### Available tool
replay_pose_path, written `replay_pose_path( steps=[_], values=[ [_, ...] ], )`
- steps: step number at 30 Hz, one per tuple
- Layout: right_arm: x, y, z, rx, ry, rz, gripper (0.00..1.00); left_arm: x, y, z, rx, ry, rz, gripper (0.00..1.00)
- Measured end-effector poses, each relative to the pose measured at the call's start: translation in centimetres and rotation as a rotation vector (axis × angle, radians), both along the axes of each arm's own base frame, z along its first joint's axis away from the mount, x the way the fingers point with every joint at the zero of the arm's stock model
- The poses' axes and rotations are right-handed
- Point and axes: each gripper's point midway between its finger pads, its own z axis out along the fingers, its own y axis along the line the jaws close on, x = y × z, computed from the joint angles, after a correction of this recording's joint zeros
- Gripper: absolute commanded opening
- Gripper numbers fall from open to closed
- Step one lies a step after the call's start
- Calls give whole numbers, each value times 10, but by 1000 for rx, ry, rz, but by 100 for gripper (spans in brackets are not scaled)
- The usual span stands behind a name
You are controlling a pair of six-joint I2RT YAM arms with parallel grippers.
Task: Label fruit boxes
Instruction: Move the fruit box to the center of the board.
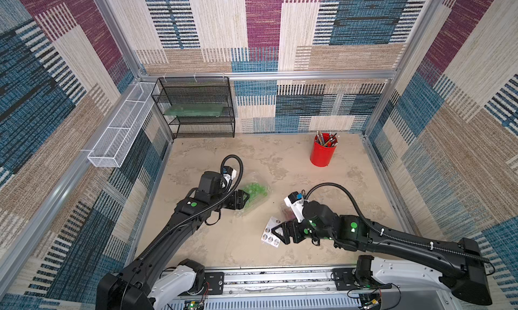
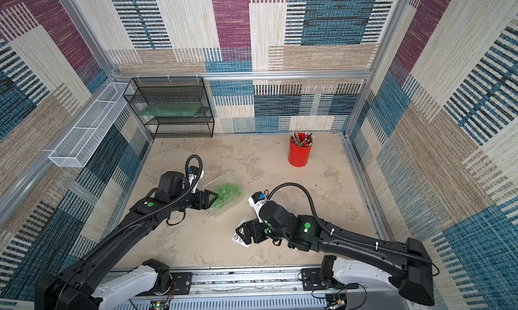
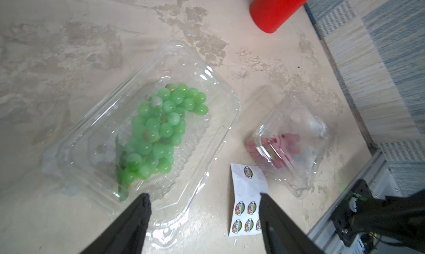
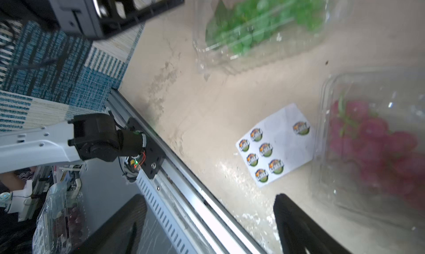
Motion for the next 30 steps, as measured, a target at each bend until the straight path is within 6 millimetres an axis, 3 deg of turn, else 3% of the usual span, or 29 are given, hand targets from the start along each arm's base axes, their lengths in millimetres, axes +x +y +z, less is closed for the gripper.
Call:
replay_pose_path(
  steps=[4, 8, 17, 24, 30],
  values=[
    [-32, -2, -38, -29, 115, 43, 91, -4, 9, -6, 33, 31, 38, 77],
    [-34, -4, -55, -40, 159, 11, 91, -11, 6, -5, 8, 36, 18, 76],
    [4, -25, -73, -22, 167, -112, 91, -40, -37, 4, -186, 101, -208, 72],
    [37, -37, -74, 6, 133, -169, 91, -58, -57, -15, -222, 193, -307, 72],
    [78, -51, -67, 13, 59, -222, 91, -63, -68, -36, -189, 264, -335, 72]
  ],
)
